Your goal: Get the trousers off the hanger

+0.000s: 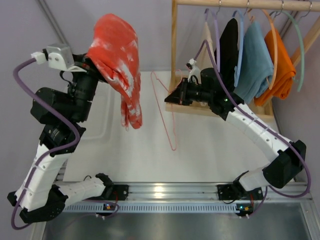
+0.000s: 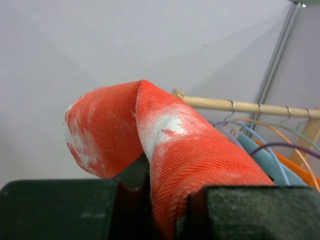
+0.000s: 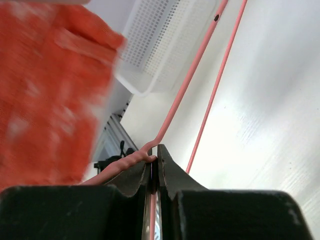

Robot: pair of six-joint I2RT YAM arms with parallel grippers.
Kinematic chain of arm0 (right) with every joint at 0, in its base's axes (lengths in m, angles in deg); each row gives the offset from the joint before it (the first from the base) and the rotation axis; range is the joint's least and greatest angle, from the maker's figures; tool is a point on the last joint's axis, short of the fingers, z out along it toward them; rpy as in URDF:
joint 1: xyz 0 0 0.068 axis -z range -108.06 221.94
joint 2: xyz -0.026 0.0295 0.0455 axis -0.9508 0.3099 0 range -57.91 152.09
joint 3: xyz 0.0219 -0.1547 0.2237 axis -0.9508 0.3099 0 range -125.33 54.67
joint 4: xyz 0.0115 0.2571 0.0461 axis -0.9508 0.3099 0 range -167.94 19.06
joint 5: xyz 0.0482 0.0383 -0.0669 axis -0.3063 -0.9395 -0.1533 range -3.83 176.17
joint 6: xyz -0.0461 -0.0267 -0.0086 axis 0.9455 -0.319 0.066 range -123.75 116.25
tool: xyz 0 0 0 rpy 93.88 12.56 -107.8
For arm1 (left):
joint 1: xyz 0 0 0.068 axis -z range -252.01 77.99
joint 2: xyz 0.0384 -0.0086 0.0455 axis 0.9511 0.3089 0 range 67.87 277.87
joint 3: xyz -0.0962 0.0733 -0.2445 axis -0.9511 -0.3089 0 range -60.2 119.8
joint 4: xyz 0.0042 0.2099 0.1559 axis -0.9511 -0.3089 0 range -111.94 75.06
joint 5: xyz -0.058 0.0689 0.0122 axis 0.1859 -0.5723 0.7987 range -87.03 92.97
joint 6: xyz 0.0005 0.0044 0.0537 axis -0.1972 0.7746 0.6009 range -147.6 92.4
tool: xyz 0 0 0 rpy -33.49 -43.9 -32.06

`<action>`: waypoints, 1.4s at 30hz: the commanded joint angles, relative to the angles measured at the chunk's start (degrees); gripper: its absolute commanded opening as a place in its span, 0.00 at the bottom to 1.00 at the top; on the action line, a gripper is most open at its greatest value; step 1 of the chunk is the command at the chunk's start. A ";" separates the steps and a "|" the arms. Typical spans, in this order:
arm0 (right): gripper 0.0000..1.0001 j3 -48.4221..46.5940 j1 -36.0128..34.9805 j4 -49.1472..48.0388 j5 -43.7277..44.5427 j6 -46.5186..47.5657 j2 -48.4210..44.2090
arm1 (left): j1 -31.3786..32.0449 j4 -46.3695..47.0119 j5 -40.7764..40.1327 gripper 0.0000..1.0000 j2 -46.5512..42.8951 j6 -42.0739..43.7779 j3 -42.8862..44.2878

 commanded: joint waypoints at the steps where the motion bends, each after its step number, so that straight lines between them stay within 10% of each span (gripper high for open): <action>1: 0.00 -0.74 0.44 -1.20 0.92 3.21 -0.81 | -0.31 11.95 -3.93 0.00 0.17 5.27 6.69; 19: 0.00 -1.53 0.44 1.00 0.57 5.67 -4.41 | -19.61 12.23 -28.73 0.00 -5.01 38.79 -4.71; 28: 0.00 -1.53 0.44 0.30 -0.22 4.70 -4.50 | -37.28 12.92 -31.28 0.00 -12.39 42.83 -19.37; 42: 0.00 -0.91 0.35 0.91 -0.31 4.70 -6.35 | -43.98 32.06 -24.35 0.00 -5.74 51.97 -33.63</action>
